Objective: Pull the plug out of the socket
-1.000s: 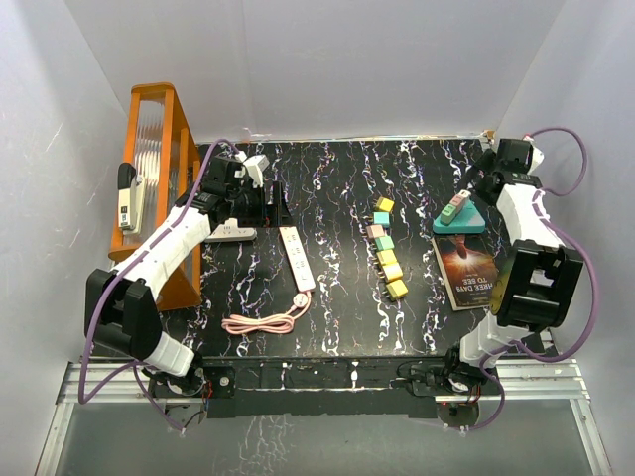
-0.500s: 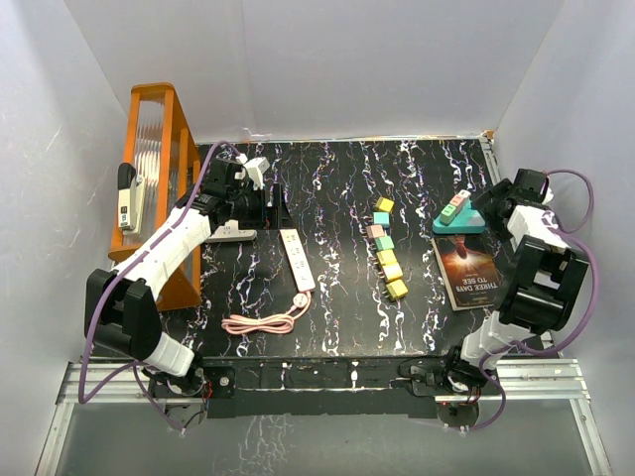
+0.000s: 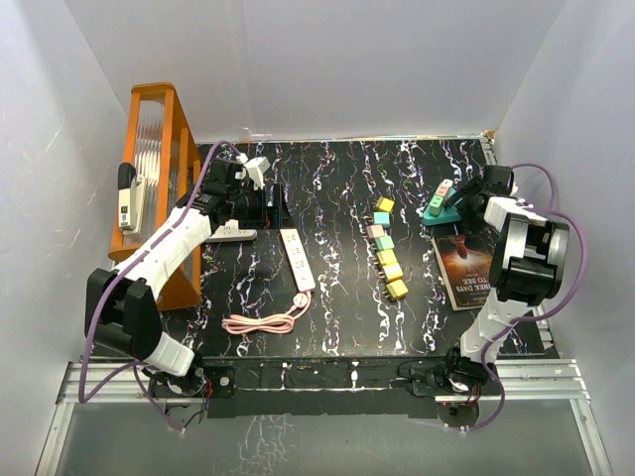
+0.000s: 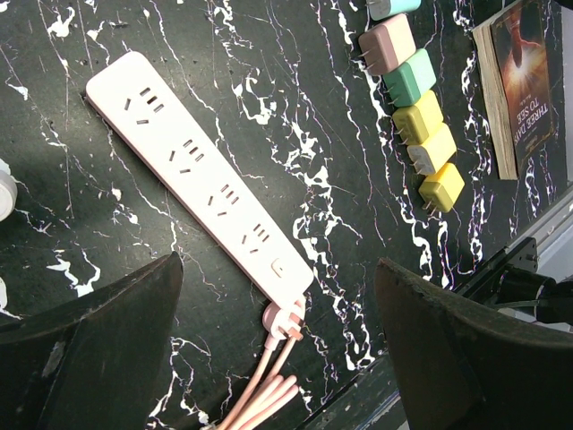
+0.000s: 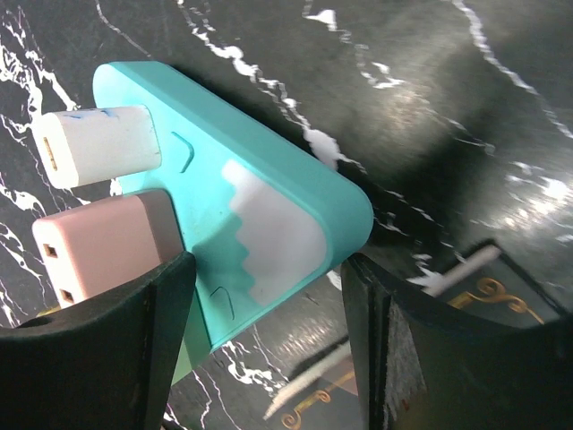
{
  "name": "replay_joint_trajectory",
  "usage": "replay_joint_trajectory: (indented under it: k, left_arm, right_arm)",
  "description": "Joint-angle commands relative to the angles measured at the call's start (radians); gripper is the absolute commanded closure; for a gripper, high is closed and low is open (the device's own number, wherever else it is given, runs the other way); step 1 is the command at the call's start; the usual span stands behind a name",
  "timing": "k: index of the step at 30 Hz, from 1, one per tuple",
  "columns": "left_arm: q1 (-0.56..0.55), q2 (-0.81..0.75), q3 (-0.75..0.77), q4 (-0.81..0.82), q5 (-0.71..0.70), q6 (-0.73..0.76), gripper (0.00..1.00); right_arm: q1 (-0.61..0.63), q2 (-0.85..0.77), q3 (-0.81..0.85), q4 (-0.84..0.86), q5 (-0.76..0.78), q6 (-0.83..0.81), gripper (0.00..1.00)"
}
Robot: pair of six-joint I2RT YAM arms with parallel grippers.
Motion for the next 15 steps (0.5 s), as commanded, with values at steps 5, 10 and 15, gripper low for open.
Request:
replay_joint_trajectory:
  k: [5,10,15]
  left_arm:
    - [-0.002,0.021,-0.006,-0.006,-0.004,0.01,0.13]
    - [-0.002,0.042,-0.008,-0.008,-0.024,0.008,0.13]
    - [-0.002,0.067,-0.007,-0.012,-0.045,0.005,0.13]
  right_arm:
    - [0.093,0.185,0.212,0.081,0.016,-0.08,0.4]
    - [0.17,0.373,0.422,0.062,-0.019,-0.117,0.4]
    - [0.257,0.52,0.628,0.043,-0.049,-0.161,0.41]
